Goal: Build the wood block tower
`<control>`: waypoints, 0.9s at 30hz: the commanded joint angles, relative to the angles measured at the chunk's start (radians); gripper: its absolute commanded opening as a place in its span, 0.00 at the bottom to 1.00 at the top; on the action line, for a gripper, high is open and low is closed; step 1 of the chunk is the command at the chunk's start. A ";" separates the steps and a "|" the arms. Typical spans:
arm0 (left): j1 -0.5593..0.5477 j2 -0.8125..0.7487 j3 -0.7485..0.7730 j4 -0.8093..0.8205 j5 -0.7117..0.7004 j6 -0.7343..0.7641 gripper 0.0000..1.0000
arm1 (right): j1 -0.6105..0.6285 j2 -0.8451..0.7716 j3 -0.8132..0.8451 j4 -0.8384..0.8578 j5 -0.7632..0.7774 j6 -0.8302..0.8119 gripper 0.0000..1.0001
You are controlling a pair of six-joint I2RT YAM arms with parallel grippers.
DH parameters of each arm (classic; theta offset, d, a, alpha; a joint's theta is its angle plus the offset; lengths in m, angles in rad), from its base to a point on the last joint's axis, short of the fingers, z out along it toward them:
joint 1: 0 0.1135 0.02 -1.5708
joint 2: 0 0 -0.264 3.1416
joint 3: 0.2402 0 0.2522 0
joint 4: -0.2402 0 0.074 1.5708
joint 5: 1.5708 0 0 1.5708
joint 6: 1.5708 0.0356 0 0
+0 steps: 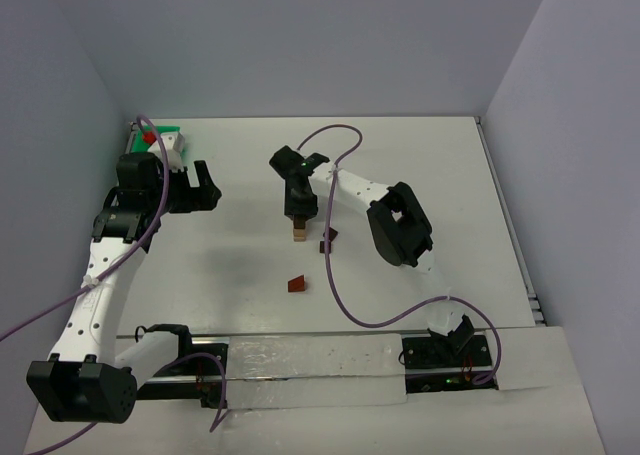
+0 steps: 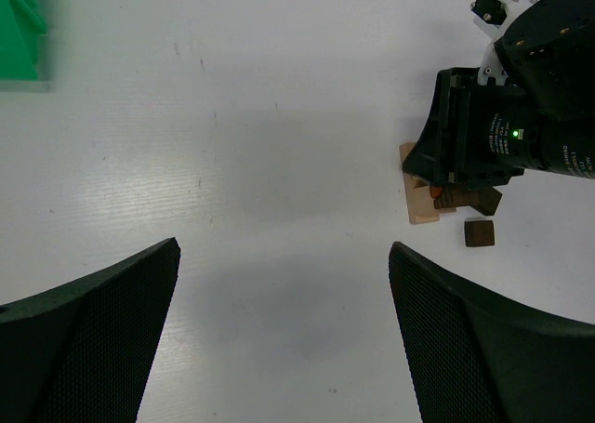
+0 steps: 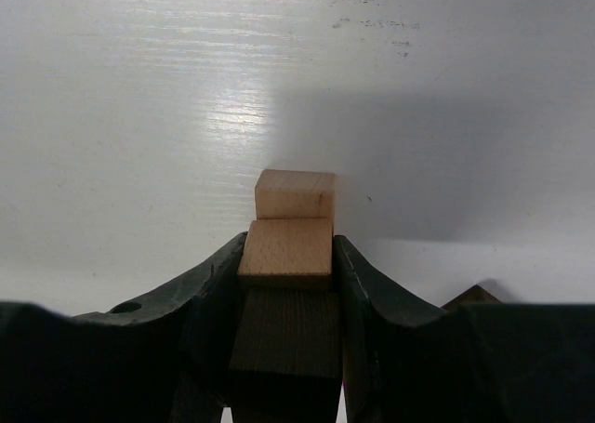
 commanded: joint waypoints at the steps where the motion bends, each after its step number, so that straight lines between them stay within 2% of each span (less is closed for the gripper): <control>1: 0.007 -0.005 0.005 0.044 0.021 0.000 0.99 | 0.008 0.017 0.035 -0.006 0.018 0.012 0.43; 4: 0.007 -0.003 0.006 0.045 0.022 0.000 0.99 | 0.008 0.017 0.038 -0.005 0.019 0.011 0.45; 5: 0.007 -0.002 0.005 0.047 0.021 0.000 0.99 | 0.009 0.017 0.037 -0.003 0.021 0.008 0.57; 6: 0.007 -0.003 0.005 0.047 0.021 0.000 0.99 | 0.010 0.017 0.037 -0.003 0.021 0.005 0.63; 8: 0.007 -0.002 0.005 0.047 0.021 0.000 0.99 | 0.011 0.015 0.035 -0.002 0.016 0.005 0.74; 9: 0.007 -0.002 0.005 0.047 0.021 0.000 0.99 | 0.012 0.014 0.035 0.000 0.016 0.005 0.76; 18: 0.007 -0.008 0.003 0.044 0.022 0.002 0.99 | 0.033 0.007 0.058 -0.002 0.010 -0.022 0.91; 27: 0.008 -0.012 0.003 0.041 0.024 0.003 0.99 | 0.048 -0.013 0.060 -0.002 0.021 -0.052 0.93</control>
